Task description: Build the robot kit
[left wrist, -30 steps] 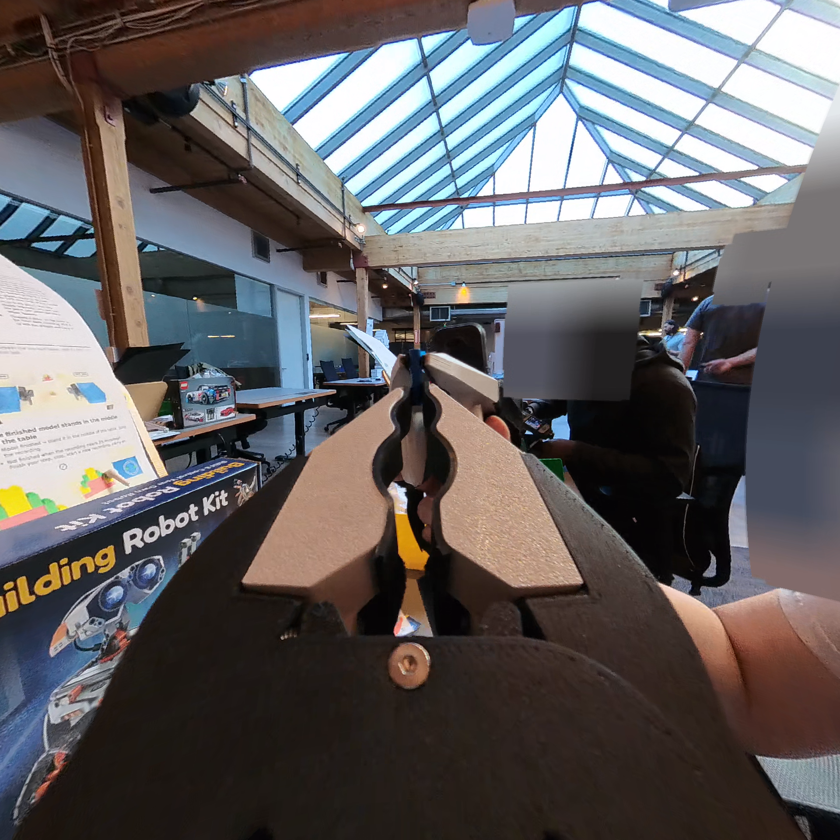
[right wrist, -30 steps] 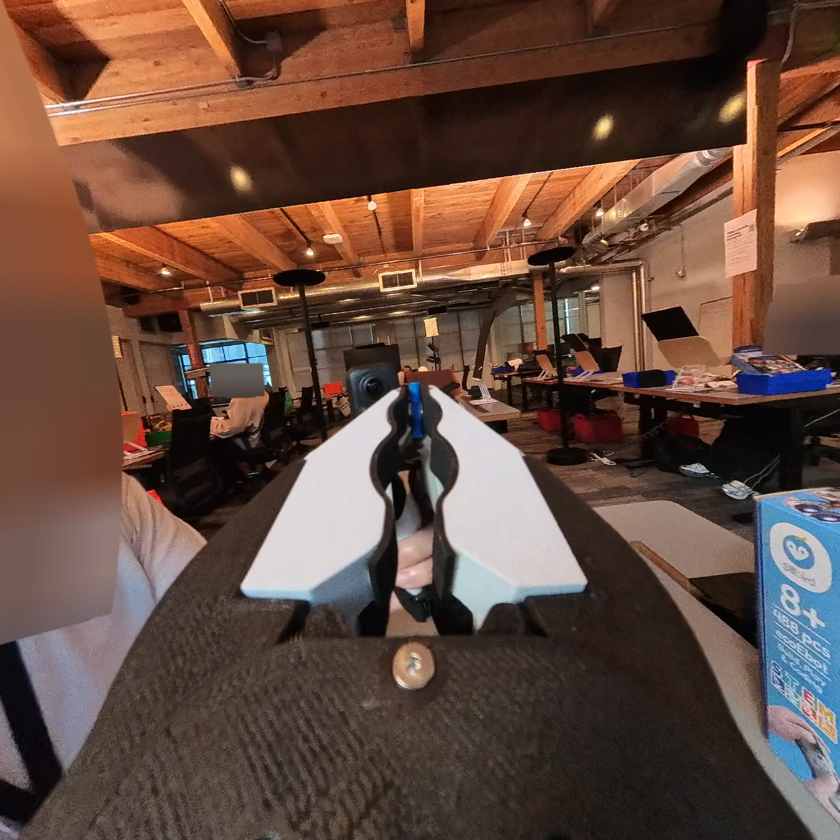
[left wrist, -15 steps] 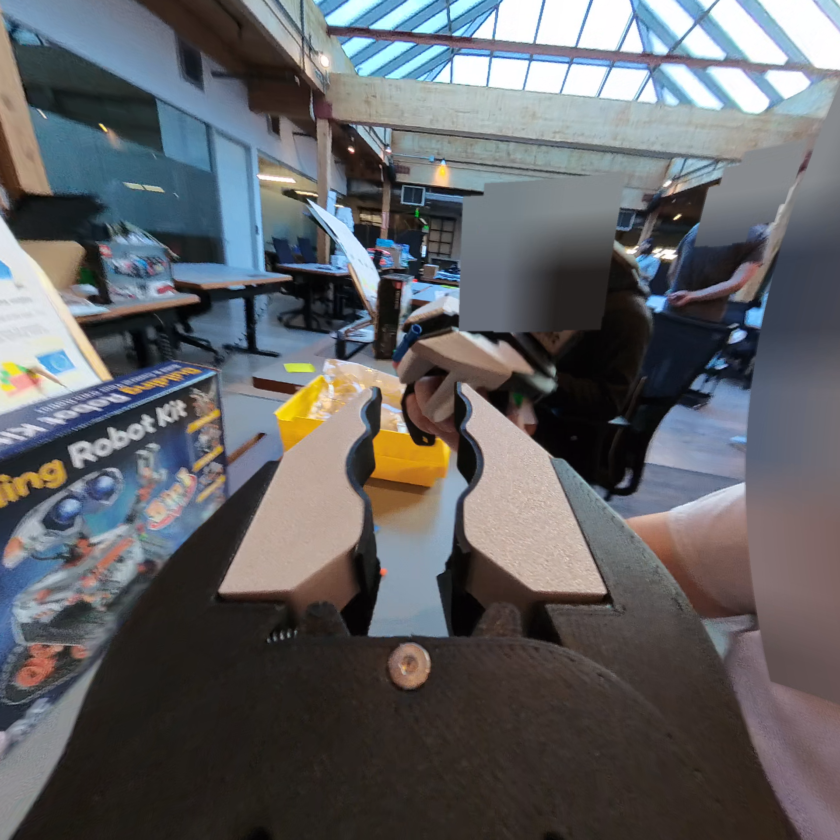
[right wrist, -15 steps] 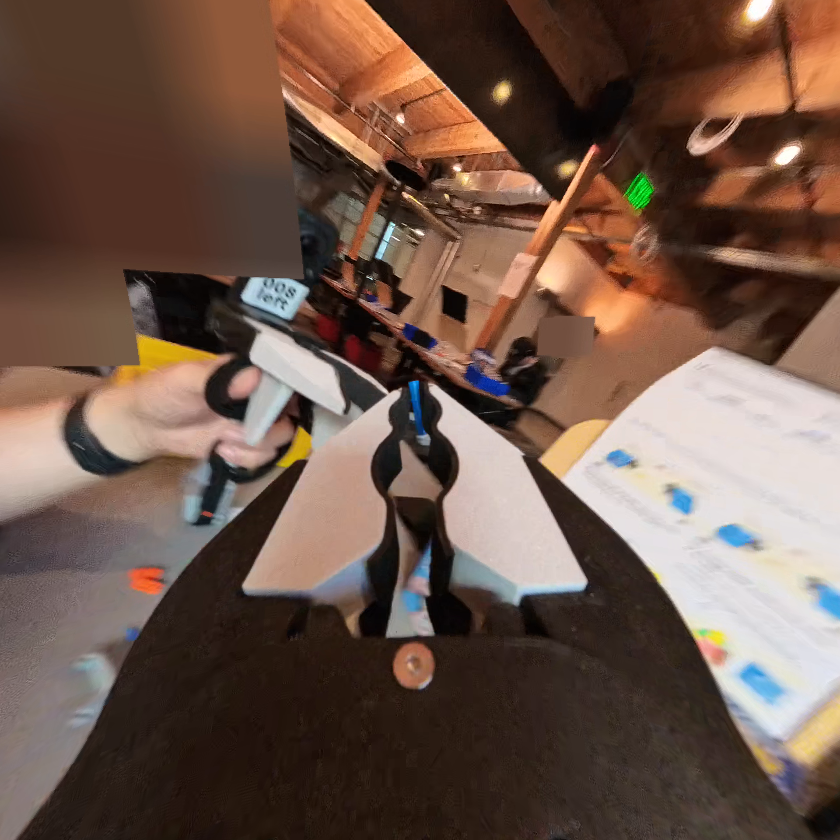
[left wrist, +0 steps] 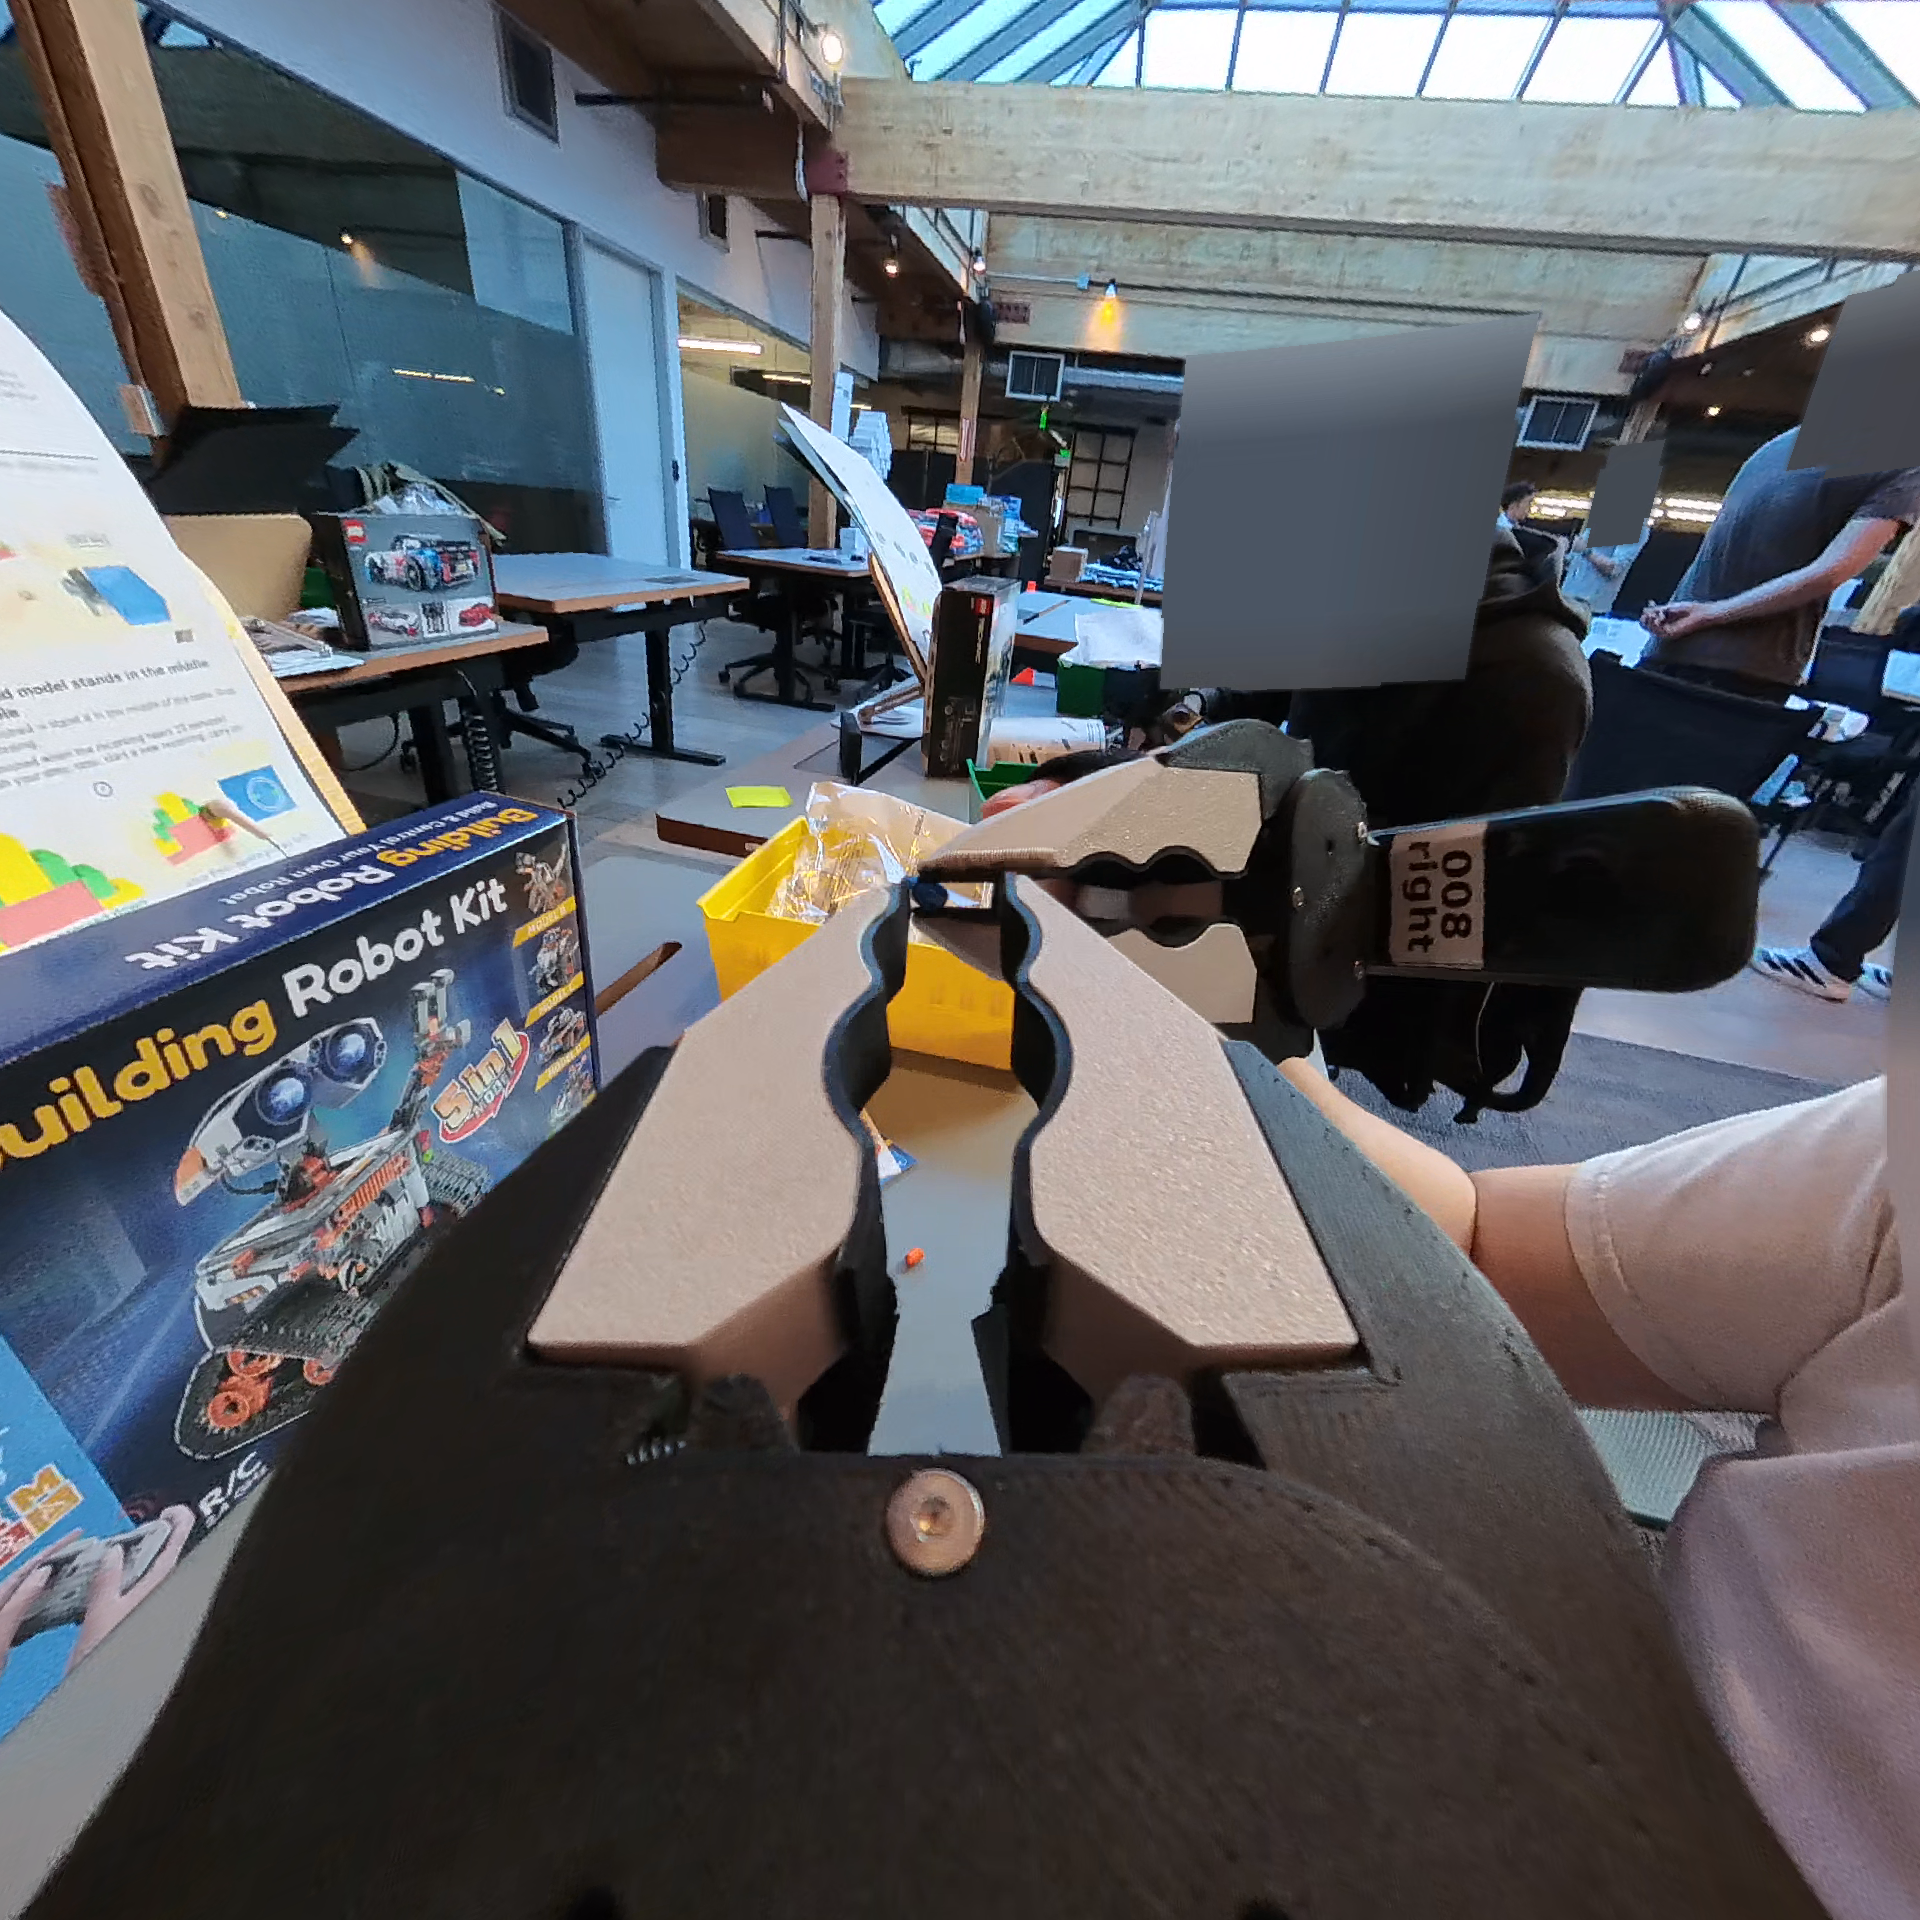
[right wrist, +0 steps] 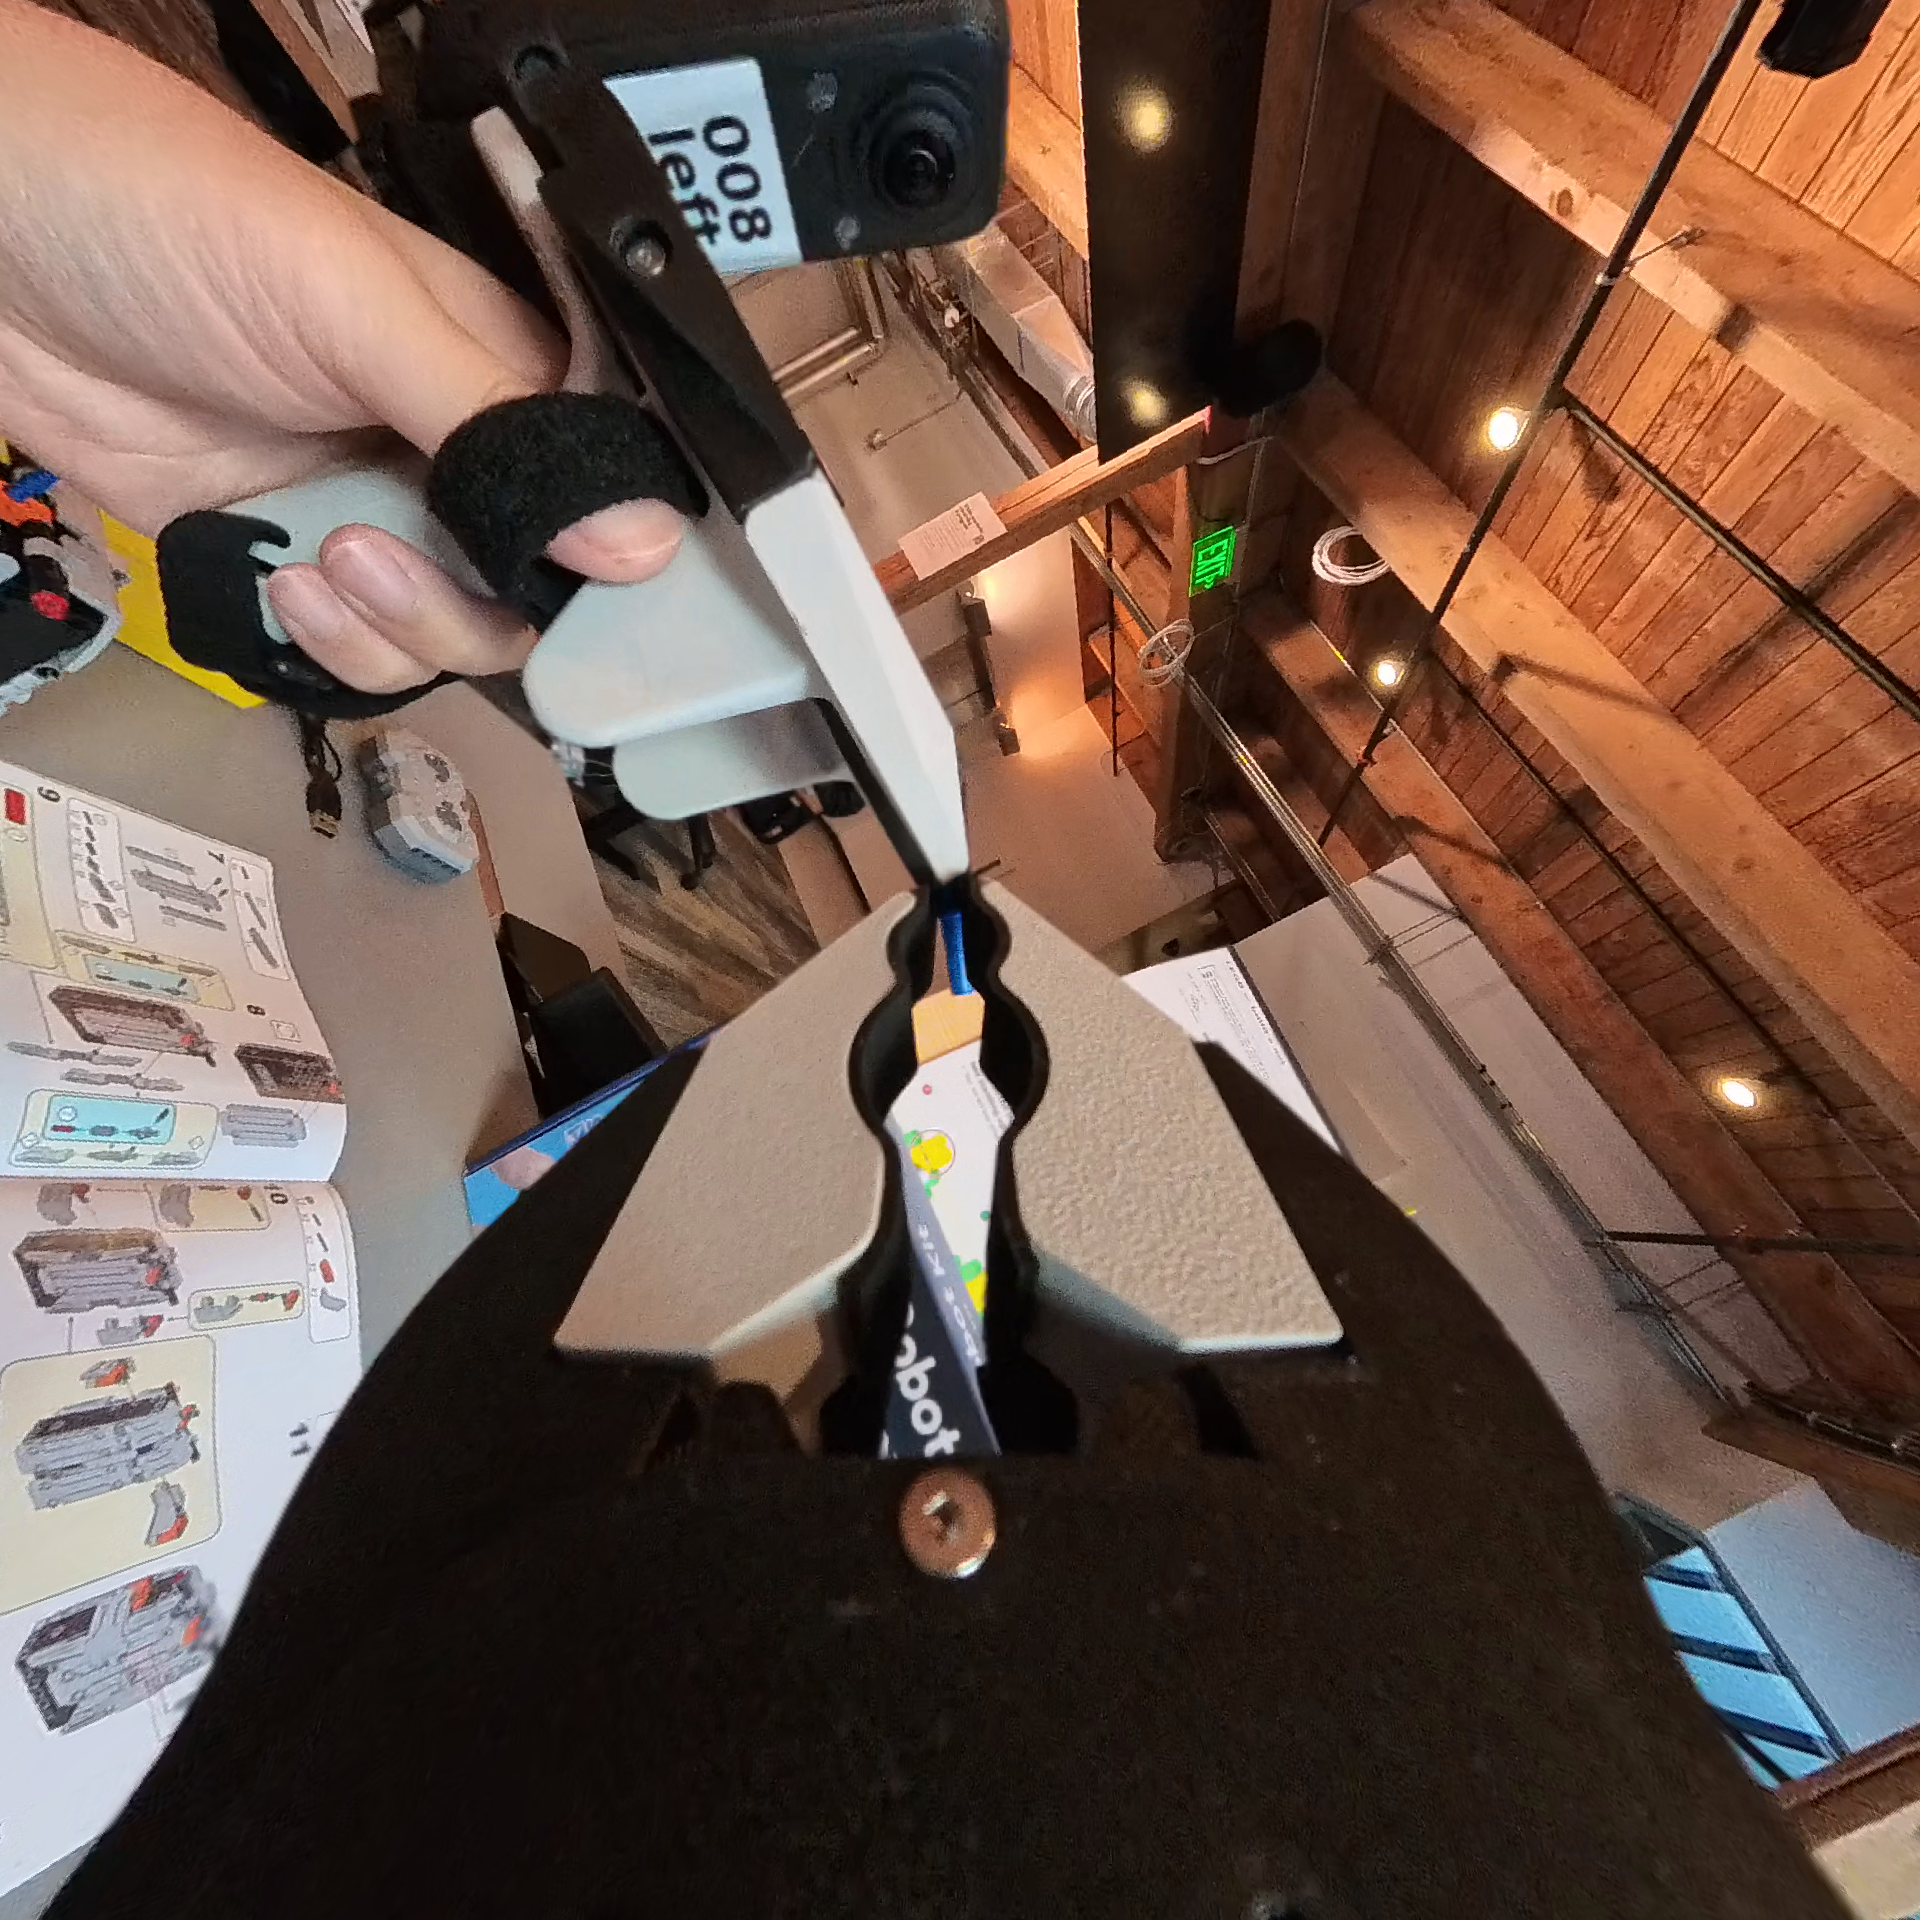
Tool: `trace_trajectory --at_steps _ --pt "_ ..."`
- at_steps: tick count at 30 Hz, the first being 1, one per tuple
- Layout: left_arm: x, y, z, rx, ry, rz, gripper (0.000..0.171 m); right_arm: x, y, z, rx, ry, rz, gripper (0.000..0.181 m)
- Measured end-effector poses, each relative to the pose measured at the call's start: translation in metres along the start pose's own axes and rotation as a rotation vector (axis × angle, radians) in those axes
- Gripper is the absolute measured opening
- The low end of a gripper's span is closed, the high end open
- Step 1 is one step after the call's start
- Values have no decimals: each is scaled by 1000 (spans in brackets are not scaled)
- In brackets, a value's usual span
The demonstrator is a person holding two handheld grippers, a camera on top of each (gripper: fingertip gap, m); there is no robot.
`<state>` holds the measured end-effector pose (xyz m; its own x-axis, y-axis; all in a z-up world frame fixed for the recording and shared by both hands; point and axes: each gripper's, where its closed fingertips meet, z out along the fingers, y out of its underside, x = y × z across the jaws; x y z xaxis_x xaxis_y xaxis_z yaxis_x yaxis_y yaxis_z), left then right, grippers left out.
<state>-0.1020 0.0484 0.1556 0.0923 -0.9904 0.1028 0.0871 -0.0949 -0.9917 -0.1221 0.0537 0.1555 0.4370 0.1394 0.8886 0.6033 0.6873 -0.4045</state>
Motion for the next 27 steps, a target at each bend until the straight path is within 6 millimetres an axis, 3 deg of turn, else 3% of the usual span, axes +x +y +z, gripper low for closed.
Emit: trace_trajectory --at_steps 4,12,14,16,17,20,22,27 --pt "-1 -2 -2 17 3 -8 4 0 -1 -1 -4 3 -7 3" --pt "6 -8 -10 33 76 -24 2 2 -14 -5 73 -8 38 8" --pt "8 -12 -13 56 108 -41 2 6 -12 -6 97 -32 133 18" --pt "9 -13 -16 58 132 -66 2 9 -14 -12 166 -80 237 3" --pt "9 -14 -17 66 141 -68 2 14 -16 -17 221 -90 307 3" --pt "18 -16 -21 69 208 -46 2 24 -18 -26 363 -267 736 25" --pt "25 -19 -22 81 250 -45 2 27 -18 -30 449 -376 958 28" --pt "34 -17 -20 71 294 -47 1 14 -24 -30 516 -510 1063 15"
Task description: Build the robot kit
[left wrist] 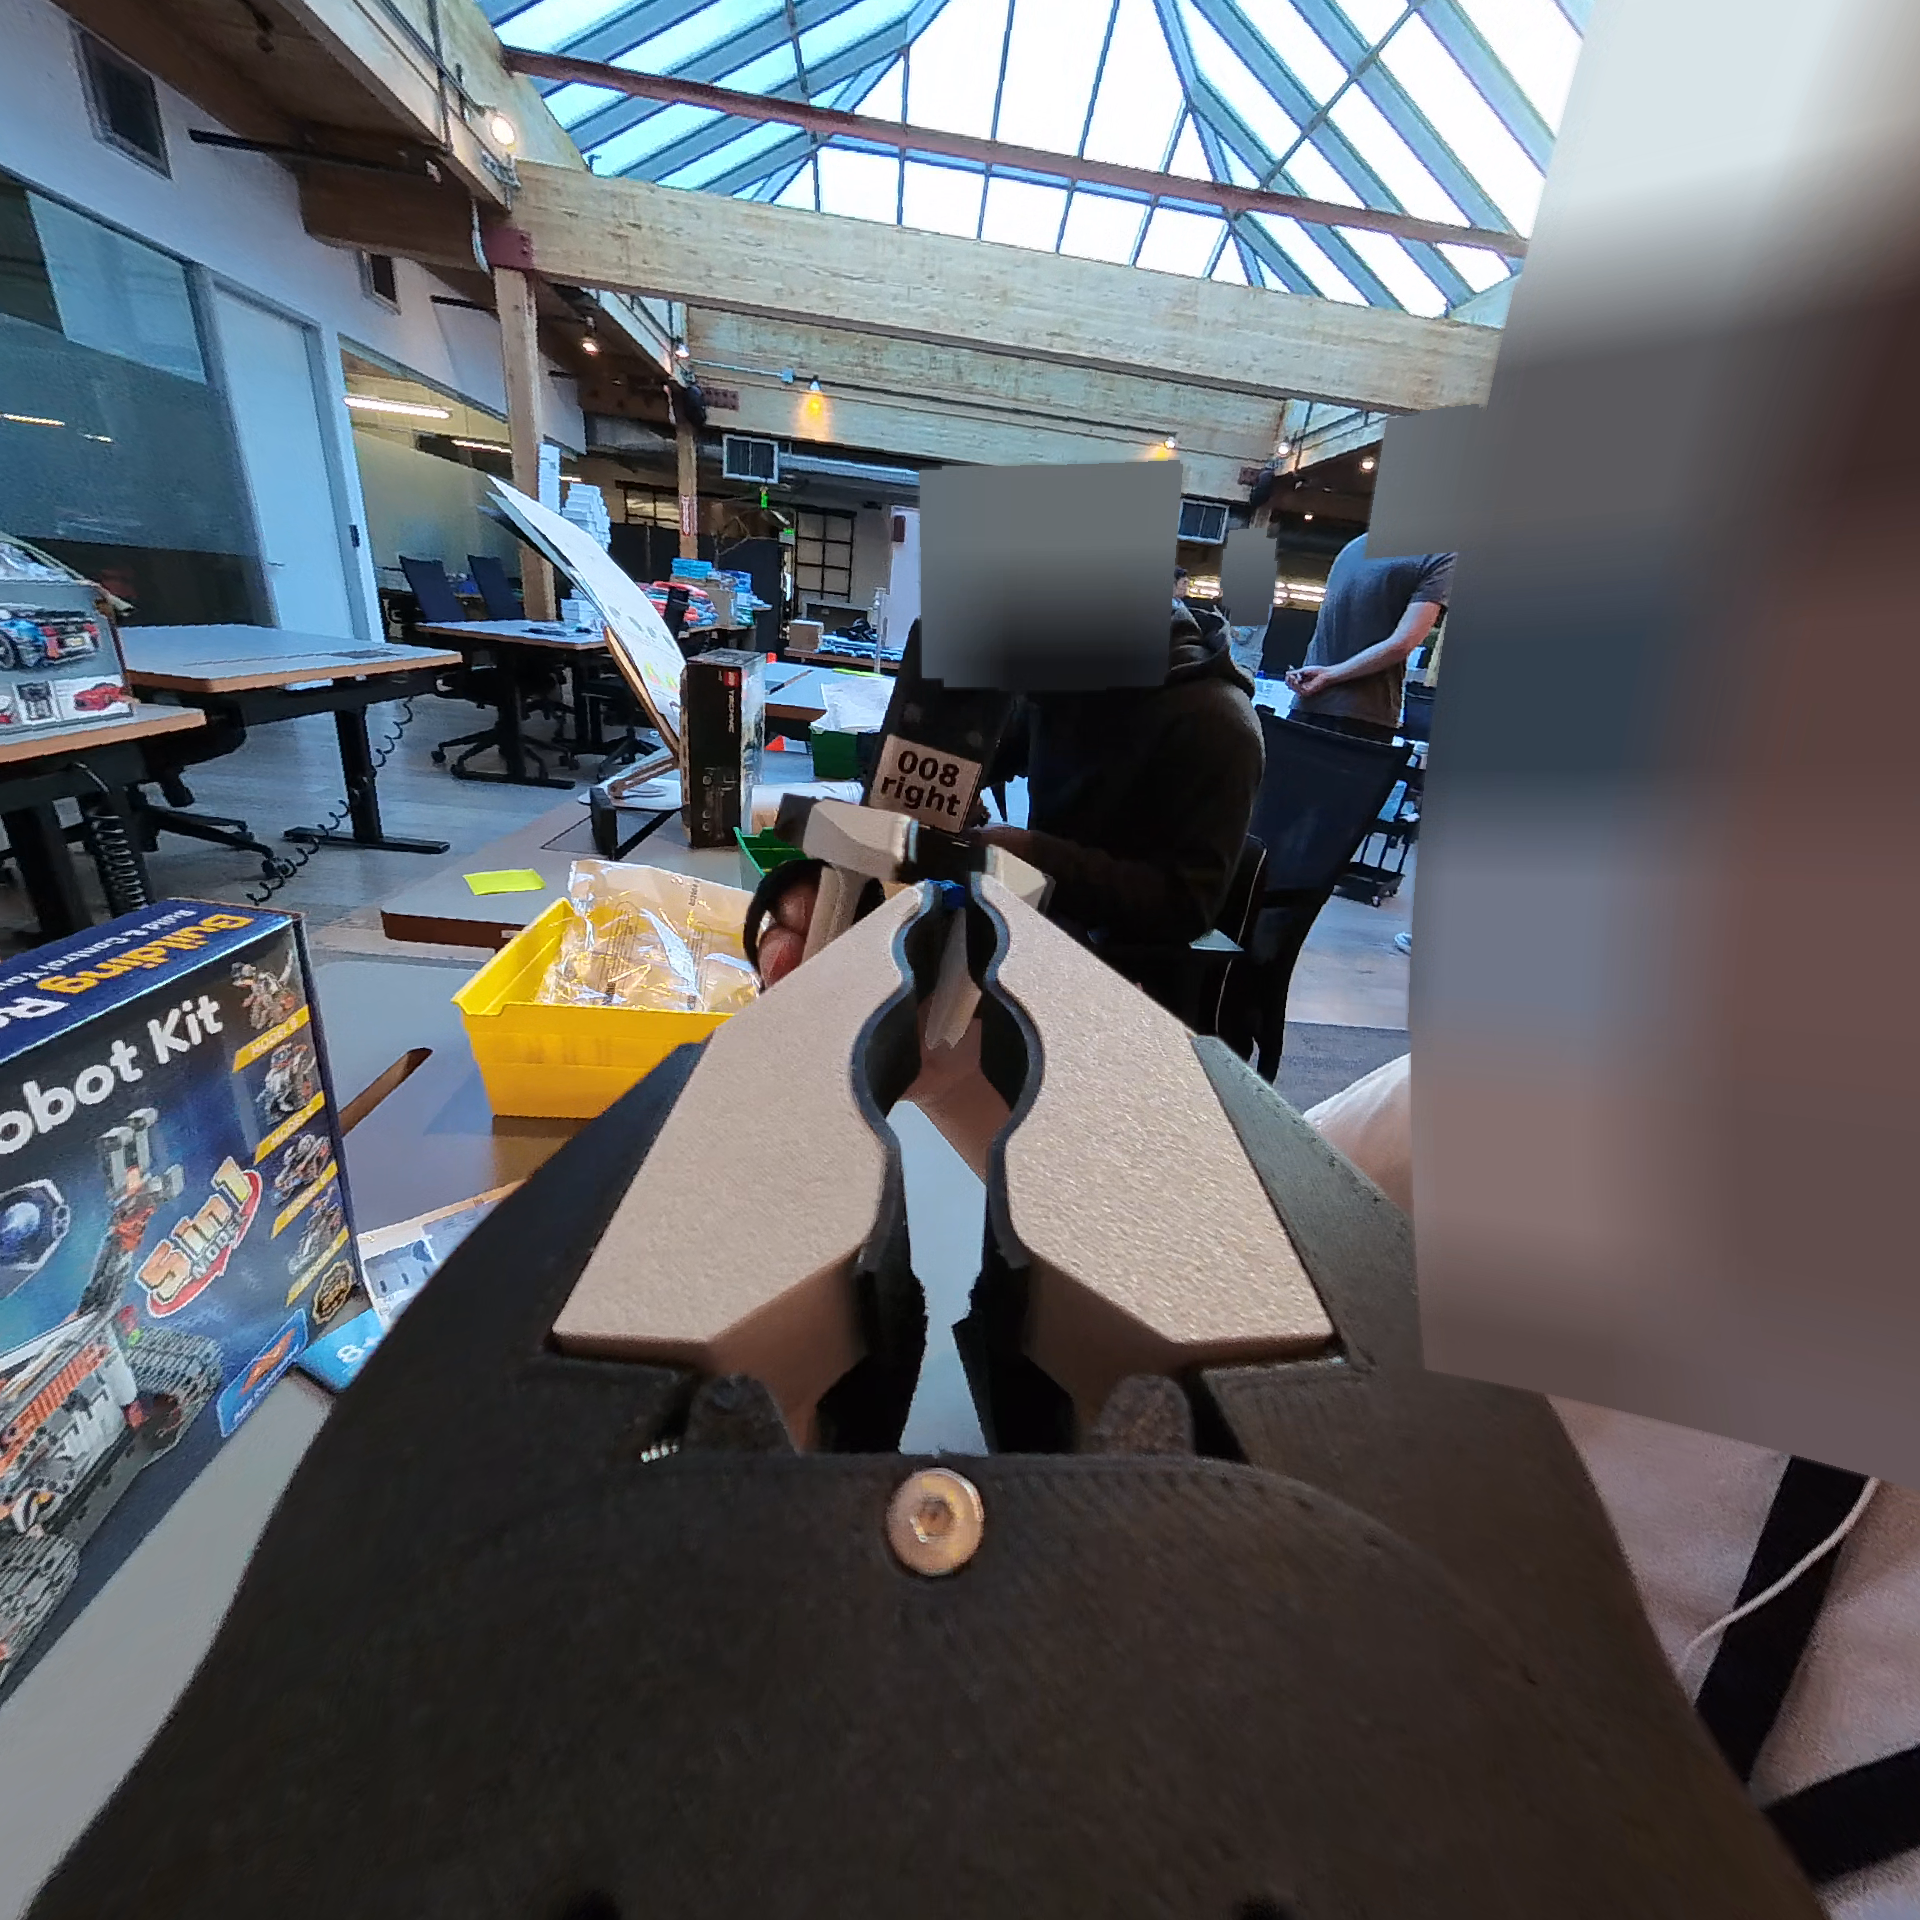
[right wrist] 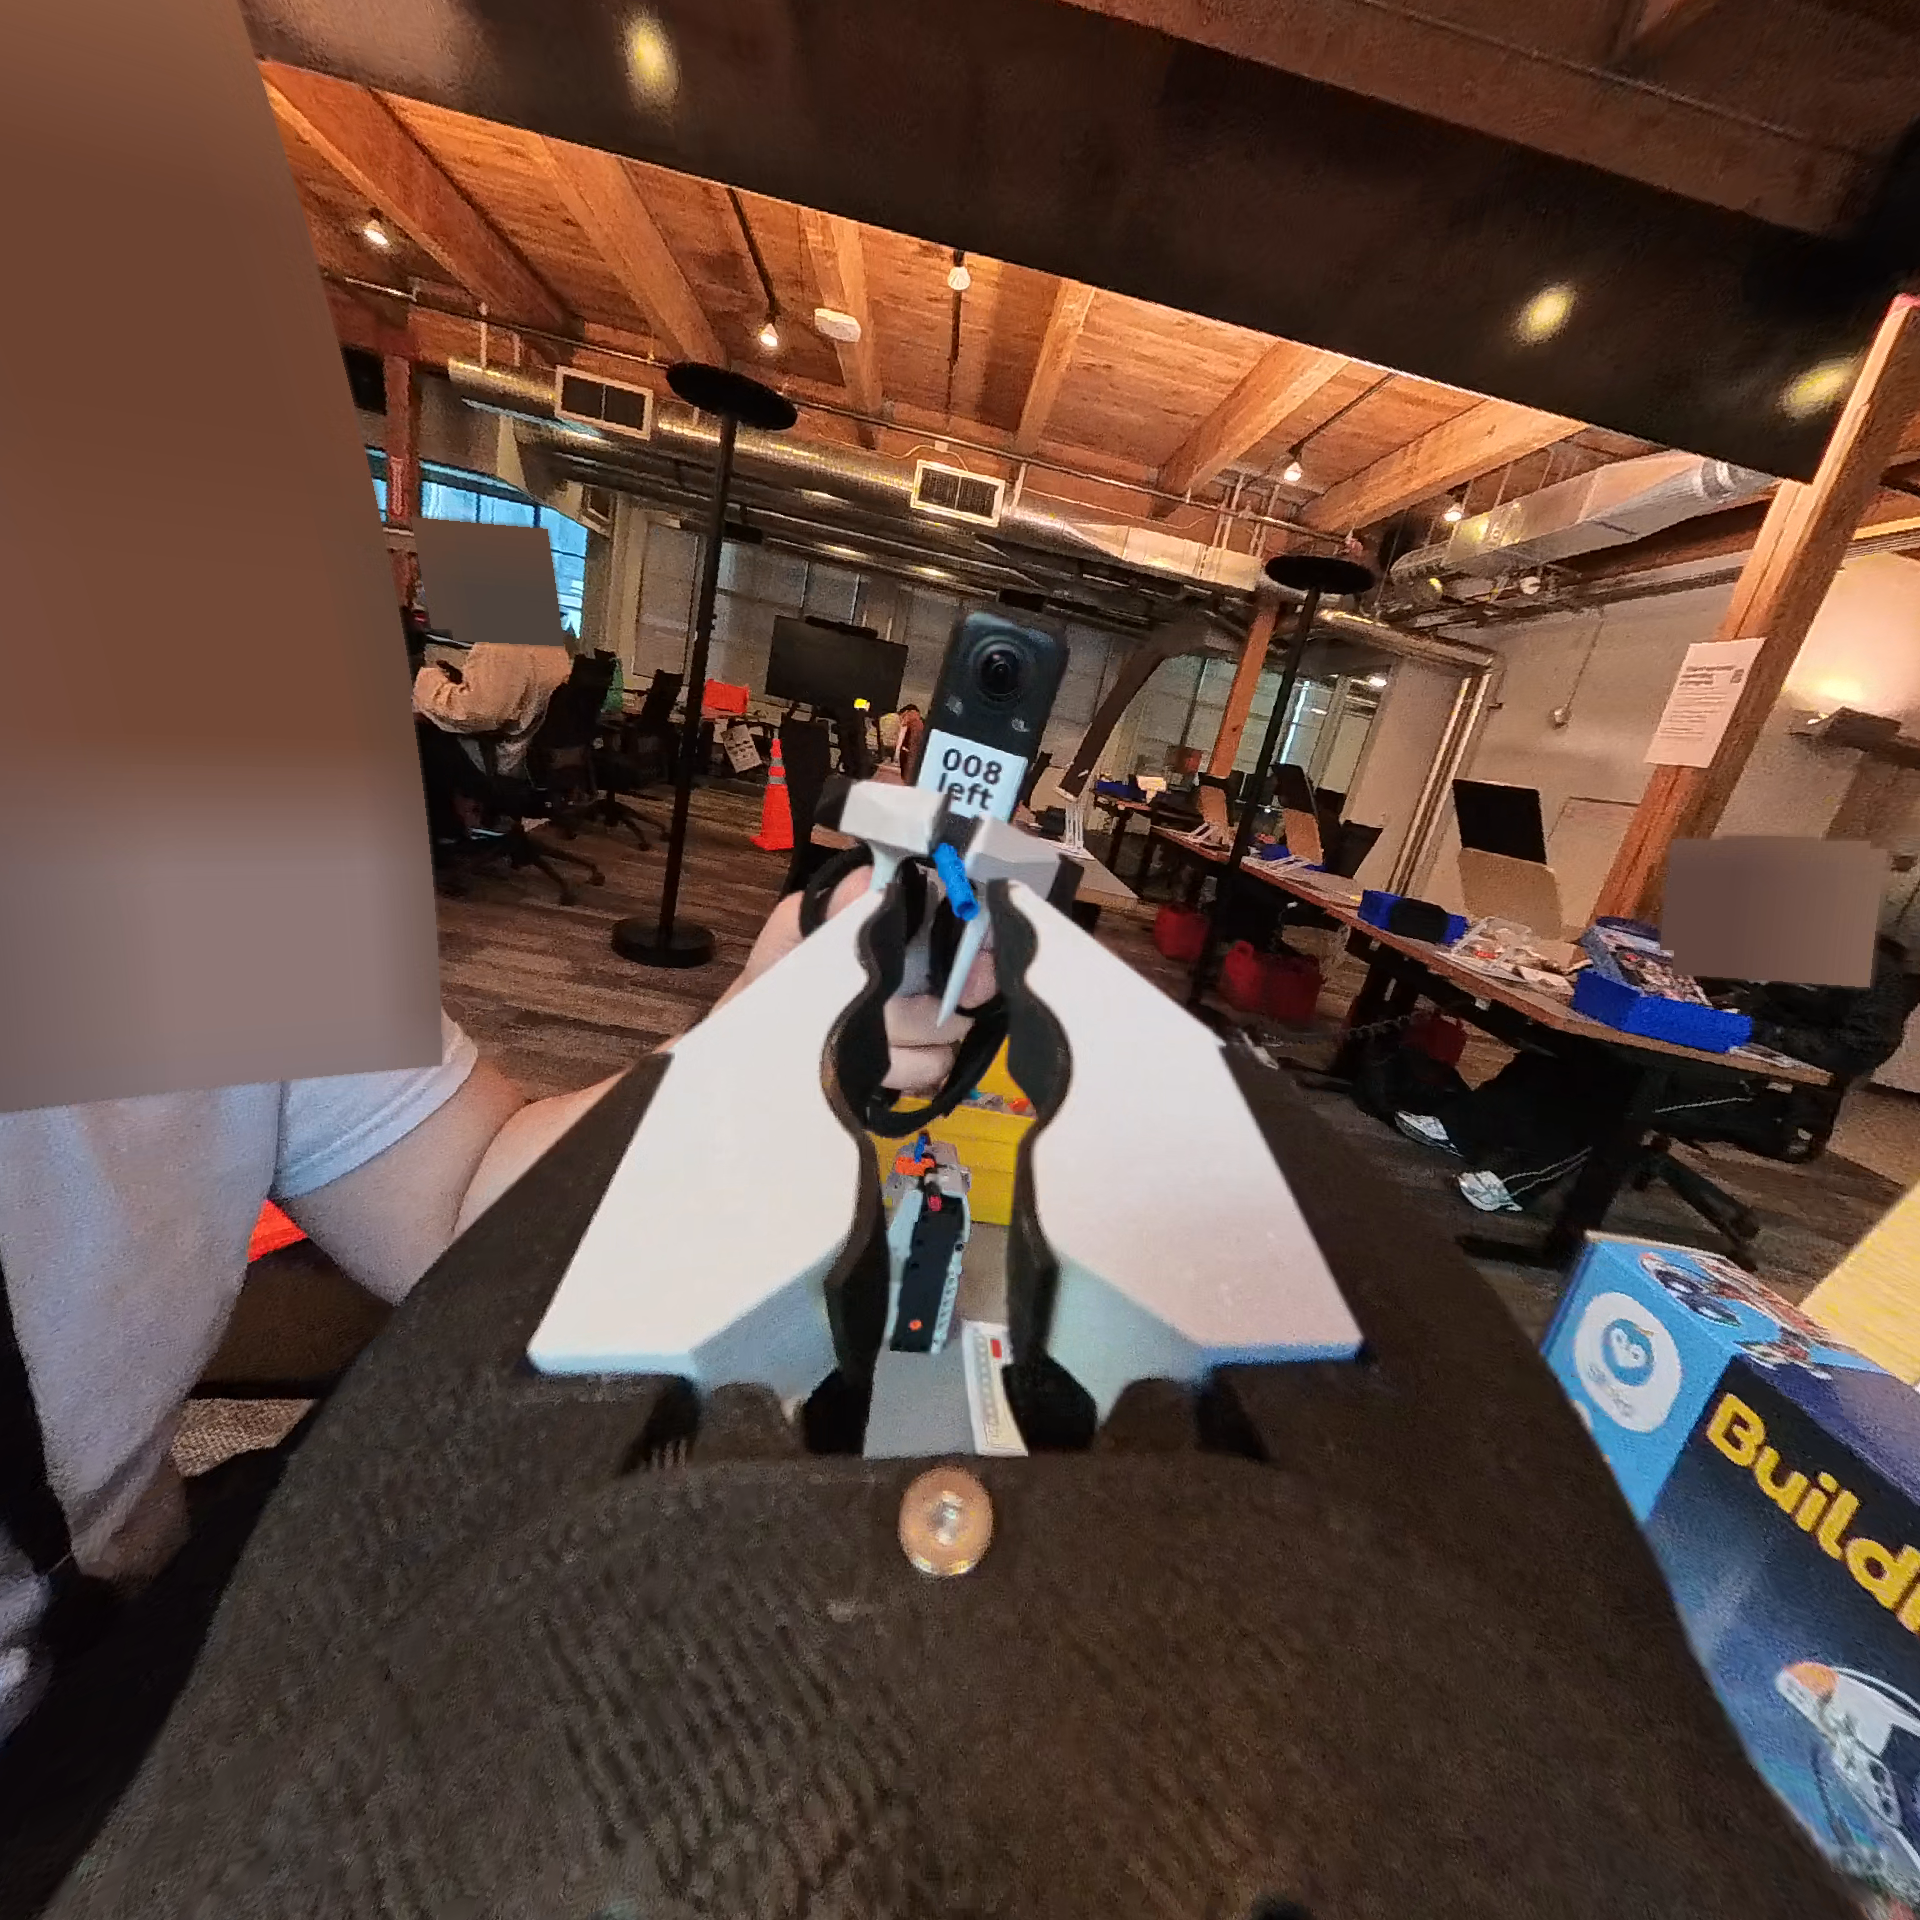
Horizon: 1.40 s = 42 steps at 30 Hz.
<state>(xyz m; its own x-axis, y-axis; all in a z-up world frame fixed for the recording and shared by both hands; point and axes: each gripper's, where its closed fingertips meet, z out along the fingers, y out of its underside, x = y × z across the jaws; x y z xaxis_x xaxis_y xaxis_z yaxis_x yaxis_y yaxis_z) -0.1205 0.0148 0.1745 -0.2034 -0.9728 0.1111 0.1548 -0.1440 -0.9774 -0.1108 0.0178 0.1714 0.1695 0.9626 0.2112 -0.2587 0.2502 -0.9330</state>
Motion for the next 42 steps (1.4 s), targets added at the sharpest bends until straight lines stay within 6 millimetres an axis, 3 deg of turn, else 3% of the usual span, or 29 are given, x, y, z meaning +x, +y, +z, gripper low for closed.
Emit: trace_trajectory --at_steps 3,9,12,20,27,42 --pt "4 1 2 -3 29 -8 2 -2 4 4 -26 3 -26 4" --pt "8 0 2 -11 15 58 2 -8 2 4 -29 -25 -29 3" --pt "4 0 1 -35 -83 197 29 -7 3 4 -55 14 -92 3" --pt "13 6 3 -105 -150 421 15 -17 1 6 -79 7 -196 3" --pt "19 18 2 -173 -109 462 4 -24 7 9 -117 -14 -261 3" --pt "22 23 3 -203 -91 465 4 -26 15 8 -164 -27 -318 3"
